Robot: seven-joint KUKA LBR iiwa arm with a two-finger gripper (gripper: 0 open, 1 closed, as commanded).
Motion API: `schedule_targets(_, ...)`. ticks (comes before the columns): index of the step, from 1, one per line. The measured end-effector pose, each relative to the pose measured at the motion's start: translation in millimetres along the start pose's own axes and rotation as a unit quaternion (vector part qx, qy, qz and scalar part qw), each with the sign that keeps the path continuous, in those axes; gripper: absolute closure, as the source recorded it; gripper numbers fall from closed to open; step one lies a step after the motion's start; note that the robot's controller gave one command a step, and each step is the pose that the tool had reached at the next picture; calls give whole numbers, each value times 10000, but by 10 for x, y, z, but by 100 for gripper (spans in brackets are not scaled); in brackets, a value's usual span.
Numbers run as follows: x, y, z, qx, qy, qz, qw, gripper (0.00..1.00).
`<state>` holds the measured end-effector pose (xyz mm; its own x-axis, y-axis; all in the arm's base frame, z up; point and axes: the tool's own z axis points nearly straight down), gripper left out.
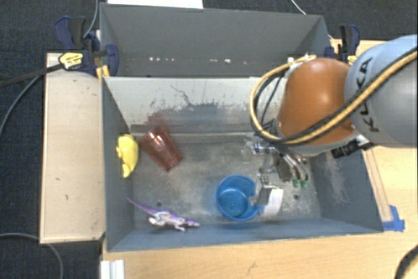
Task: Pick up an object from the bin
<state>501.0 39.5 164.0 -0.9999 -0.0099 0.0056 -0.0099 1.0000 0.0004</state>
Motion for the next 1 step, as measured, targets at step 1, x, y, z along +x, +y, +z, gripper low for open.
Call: schedule_targets(1, -15, -2, -44, -2, -40, 6, 10000, 0)
